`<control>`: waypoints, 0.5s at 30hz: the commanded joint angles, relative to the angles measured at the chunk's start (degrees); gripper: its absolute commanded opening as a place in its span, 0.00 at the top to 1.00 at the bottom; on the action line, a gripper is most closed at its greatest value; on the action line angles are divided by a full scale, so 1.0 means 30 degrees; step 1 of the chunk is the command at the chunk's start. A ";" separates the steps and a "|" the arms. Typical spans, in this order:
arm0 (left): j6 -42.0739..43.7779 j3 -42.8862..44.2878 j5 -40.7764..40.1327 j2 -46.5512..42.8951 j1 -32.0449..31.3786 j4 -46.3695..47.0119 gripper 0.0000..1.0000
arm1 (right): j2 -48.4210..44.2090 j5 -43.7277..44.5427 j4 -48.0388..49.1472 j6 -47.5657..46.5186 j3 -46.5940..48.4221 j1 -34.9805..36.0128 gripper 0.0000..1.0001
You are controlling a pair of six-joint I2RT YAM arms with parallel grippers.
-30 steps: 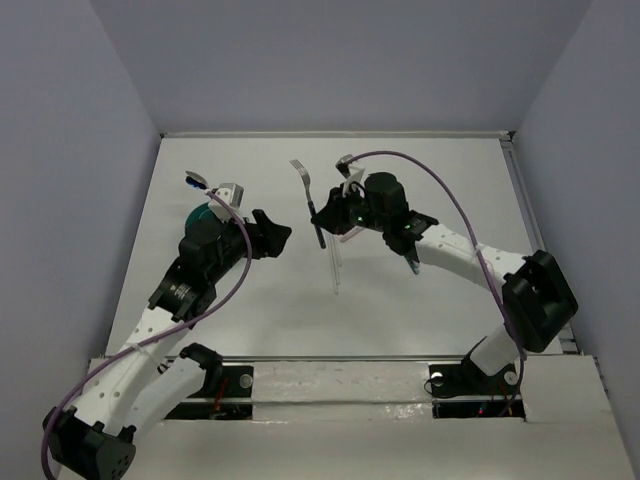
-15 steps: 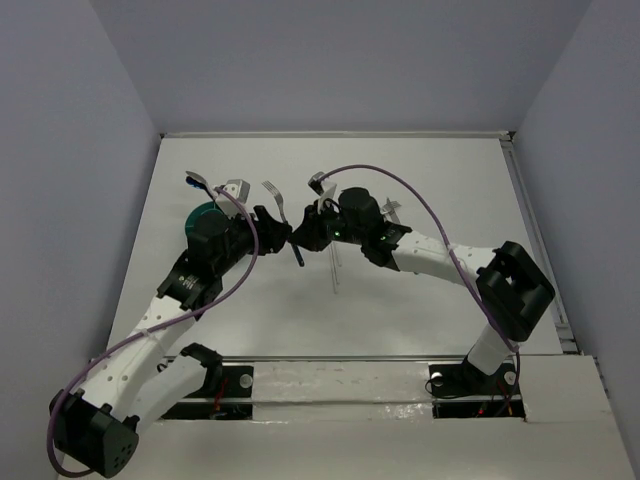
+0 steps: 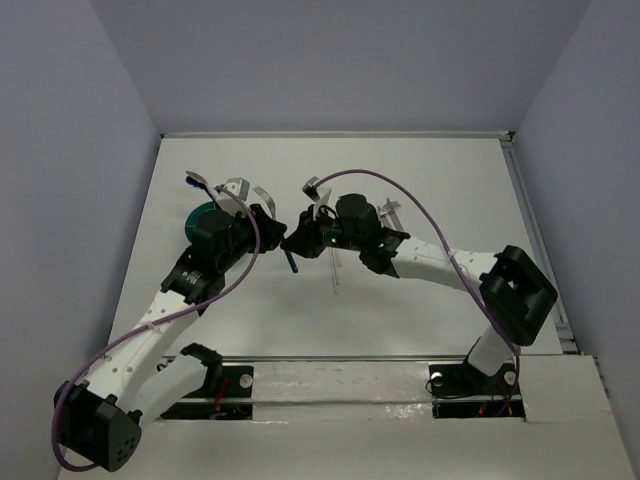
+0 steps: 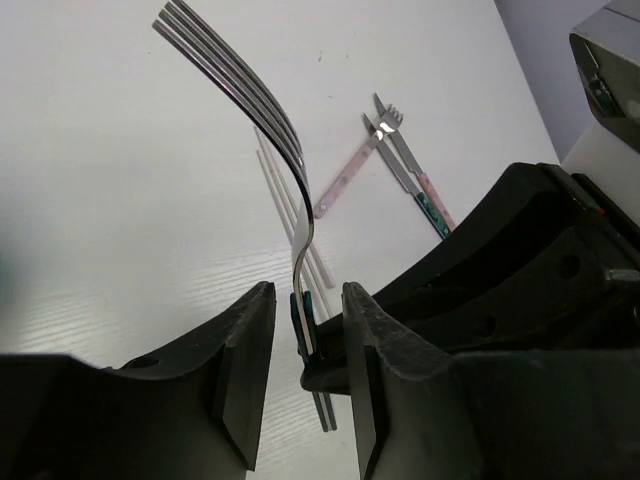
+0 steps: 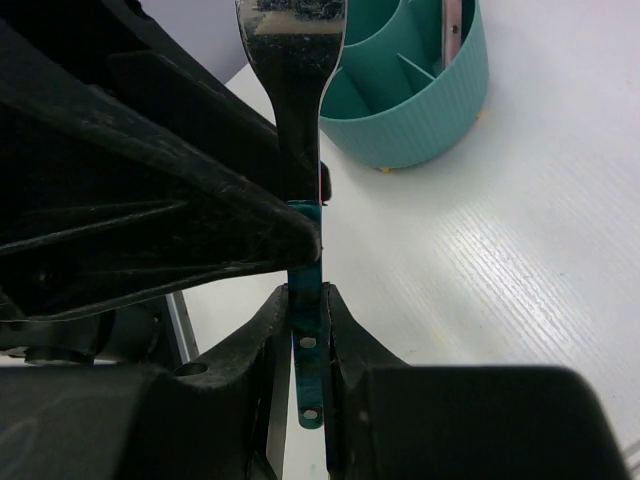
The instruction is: Sort the eating utensils into containers
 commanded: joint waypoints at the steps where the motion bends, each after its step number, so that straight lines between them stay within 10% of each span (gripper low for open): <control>1: -0.0115 0.0133 -0.0217 -0.0339 0.0062 0.0722 0.70 | -0.1131 -0.0246 0.2138 0.0240 -0.0207 0.0450 1.00; 8: -0.0173 0.0133 -0.0158 -0.0105 0.0062 0.0606 0.72 | -0.1717 -0.0274 0.2373 0.0298 -0.0529 0.0450 1.00; 12: -0.0115 0.0162 -0.0070 -0.0076 0.0062 0.0606 0.99 | -0.1893 -0.0041 0.2373 0.0327 -0.0734 0.0626 1.00; 15: 0.0147 0.0308 -0.0419 0.0012 0.0062 0.0343 1.00 | -0.2039 0.0164 0.2257 0.0240 -0.0969 0.0626 1.00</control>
